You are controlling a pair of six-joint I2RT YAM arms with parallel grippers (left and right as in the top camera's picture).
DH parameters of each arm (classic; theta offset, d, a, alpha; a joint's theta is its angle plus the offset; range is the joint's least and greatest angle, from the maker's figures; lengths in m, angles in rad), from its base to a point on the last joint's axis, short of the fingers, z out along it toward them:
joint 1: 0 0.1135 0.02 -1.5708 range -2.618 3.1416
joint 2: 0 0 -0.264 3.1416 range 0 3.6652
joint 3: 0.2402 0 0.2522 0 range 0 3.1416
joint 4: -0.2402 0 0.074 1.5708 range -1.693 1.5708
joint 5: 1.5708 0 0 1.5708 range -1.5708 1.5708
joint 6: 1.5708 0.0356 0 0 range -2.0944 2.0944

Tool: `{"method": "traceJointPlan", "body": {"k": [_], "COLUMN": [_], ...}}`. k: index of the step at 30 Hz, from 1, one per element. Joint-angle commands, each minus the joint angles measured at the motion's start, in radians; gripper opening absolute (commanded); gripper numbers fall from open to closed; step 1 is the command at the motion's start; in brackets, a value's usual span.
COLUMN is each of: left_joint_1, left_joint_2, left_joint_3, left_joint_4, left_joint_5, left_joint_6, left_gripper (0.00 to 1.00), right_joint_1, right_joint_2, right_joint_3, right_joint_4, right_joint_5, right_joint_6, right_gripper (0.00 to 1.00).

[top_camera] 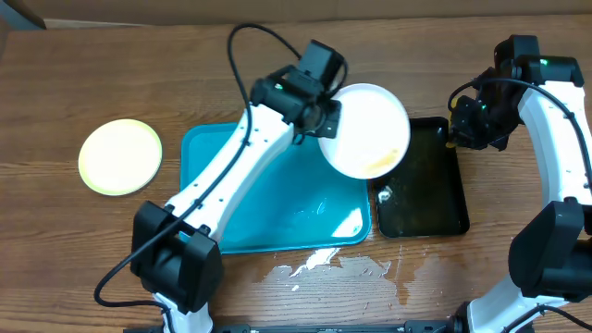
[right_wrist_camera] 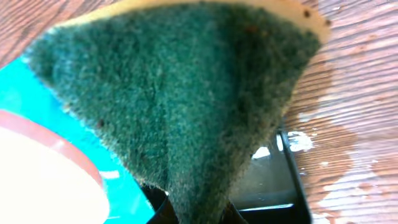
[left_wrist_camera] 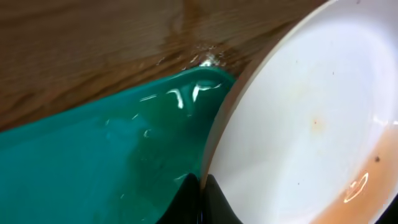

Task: Clean dirty plates on tray and stack at the side
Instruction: 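Carry the white plate left and stack it on the yellow plate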

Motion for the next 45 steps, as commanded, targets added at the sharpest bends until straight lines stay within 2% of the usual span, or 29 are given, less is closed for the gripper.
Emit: {"method": "traceJointPlan", "body": {"k": [1,5,9,17,23,28,35,40,42,45], "left_joint_1": [-0.057,-0.102,-0.139,-0.249,-0.367,-0.439,-0.449,-0.449,-0.447,-0.420], "left_joint_2": [-0.031,-0.031,-0.031,-0.024,-0.024,-0.024,-0.024,-0.024,-0.024,-0.024], "left_joint_3": [0.035,0.034,0.034,0.034,0.034,0.034,0.034,0.034,0.034,0.034], "left_joint_4": [0.066,0.153,0.240,0.395,0.494,0.553,0.555,0.555,0.555,0.531], "left_joint_5": [-0.055,-0.120,-0.166,-0.382,-0.641,-0.782,-0.854,-0.854,-0.854,-0.850], "left_joint_6": [-0.021,-0.016,0.053,0.330,0.517,0.619,0.634,0.632,0.605,0.491], "left_gripper": [0.04,0.04,0.04,0.04,0.04,0.04,0.04,0.04,0.04,0.04], "right_joint_1": [-0.027,-0.085,-0.169,-0.281,-0.290,-0.290,-0.290,-0.290,-0.290,-0.289], "right_joint_2": [-0.010,-0.009,-0.009,-0.009,-0.009,-0.009,-0.009,-0.009,-0.009,-0.009], "right_joint_3": [0.011,0.011,0.011,0.011,0.011,0.011,0.011,0.011,0.011,0.011], "right_joint_4": [0.009,0.027,0.032,0.048,0.052,0.051,0.051,0.051,0.052,0.052], "right_joint_5": [0.057,0.056,0.050,0.020,0.005,0.003,0.003,0.003,0.002,-0.041], "right_joint_6": [0.005,0.008,0.023,0.026,0.026,0.026,0.027,0.027,0.027,0.026], "right_gripper": [0.10,0.11,0.11,0.11,0.12,0.12,0.13,0.13,0.13,0.13]}}
